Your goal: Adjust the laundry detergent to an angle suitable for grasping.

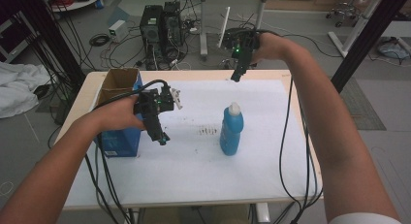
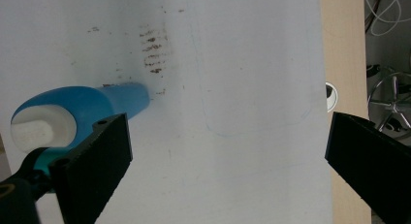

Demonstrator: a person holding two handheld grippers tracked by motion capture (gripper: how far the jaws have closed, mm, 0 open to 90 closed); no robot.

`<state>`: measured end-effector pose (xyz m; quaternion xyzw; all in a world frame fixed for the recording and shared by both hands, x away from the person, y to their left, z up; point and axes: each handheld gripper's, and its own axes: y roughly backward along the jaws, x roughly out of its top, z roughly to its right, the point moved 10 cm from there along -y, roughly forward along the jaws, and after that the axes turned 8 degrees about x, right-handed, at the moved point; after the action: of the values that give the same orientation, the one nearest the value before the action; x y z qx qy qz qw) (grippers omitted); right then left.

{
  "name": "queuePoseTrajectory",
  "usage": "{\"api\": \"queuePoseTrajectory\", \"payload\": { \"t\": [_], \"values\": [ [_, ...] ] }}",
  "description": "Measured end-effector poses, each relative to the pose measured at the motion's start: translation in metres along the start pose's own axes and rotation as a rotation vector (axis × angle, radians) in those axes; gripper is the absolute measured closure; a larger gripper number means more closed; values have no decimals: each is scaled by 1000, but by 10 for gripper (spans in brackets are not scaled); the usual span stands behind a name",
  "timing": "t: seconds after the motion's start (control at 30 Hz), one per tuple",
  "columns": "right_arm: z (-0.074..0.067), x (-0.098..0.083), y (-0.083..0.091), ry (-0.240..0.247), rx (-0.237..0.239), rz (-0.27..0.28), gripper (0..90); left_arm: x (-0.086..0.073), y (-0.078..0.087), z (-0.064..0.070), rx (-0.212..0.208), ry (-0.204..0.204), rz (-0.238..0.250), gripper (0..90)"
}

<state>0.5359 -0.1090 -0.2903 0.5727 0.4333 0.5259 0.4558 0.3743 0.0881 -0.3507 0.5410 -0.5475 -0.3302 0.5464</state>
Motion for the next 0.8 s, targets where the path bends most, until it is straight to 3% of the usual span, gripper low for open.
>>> {"api": "queuePoseTrajectory", "payload": {
  "t": [0.4, 0.8],
  "values": [
    [-5, -8, 1, -5, -3, -2, 19, 2, 3, -3, 17, 7, 21, 21],
    [-7, -10, 6, -11, -9, 12, 19, -1, 4, -1, 26, 21, 9, 21]
  ]
}}
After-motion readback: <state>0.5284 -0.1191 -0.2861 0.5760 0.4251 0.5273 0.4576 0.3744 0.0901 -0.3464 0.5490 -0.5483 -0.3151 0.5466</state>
